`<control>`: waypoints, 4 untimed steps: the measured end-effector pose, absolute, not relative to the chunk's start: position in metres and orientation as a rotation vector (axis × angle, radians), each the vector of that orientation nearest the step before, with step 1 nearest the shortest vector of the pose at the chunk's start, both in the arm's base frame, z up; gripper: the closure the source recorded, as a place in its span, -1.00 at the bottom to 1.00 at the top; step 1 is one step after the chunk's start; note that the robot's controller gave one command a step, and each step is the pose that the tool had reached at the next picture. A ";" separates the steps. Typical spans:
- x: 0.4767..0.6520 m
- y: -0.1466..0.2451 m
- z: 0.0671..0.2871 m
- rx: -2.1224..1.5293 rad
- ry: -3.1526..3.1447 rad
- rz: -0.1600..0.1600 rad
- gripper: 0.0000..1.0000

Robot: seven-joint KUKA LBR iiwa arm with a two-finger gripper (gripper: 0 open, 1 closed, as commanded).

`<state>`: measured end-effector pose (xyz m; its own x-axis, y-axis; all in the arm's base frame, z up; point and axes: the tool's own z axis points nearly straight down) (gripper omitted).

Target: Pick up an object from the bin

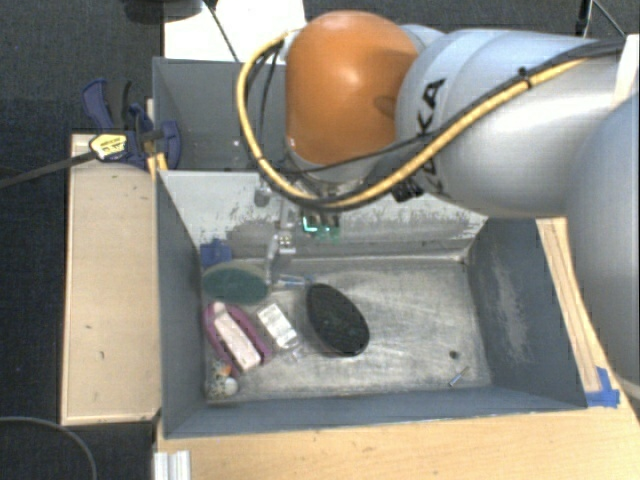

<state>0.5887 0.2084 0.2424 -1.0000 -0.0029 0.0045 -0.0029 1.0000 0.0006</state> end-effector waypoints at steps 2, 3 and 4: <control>0.581 0.253 0.101 -0.563 -3.095 -0.005 -1.00; 0.573 0.253 0.107 -1.213 -2.900 -0.004 -1.00; 0.588 0.249 0.072 -1.390 -2.822 0.010 -1.00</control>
Offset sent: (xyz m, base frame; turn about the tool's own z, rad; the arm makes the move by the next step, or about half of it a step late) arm -0.0160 0.0389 -0.1724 0.1154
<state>0.5881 0.2494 0.0722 -0.6094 0.7928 -0.0069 0.7929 0.6094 -0.0035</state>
